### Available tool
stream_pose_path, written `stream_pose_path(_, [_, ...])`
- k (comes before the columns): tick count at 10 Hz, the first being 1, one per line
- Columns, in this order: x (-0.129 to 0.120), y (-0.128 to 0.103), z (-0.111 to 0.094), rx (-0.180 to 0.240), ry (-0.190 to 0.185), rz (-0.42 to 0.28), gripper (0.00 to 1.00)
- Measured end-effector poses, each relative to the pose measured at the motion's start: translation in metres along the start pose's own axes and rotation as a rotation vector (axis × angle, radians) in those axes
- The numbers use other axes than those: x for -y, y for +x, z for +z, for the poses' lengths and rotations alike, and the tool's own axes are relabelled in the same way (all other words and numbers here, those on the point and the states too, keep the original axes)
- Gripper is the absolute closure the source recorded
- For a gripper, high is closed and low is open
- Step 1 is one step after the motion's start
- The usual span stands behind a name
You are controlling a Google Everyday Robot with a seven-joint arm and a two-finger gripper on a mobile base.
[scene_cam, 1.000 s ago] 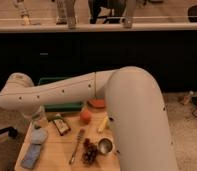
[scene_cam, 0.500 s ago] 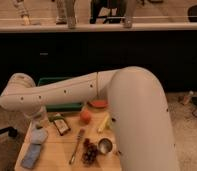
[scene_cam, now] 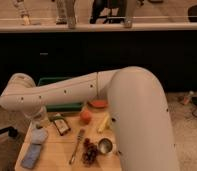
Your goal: Place pepper in red bowl
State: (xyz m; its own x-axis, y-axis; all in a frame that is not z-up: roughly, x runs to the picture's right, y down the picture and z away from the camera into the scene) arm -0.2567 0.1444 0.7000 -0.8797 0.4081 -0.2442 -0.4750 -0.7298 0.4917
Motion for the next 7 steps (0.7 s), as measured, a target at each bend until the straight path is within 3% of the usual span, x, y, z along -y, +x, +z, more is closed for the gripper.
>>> stream_pose_path(7, [-0.025, -0.049, 0.000, 0.017, -0.006, 0.096, 1.00])
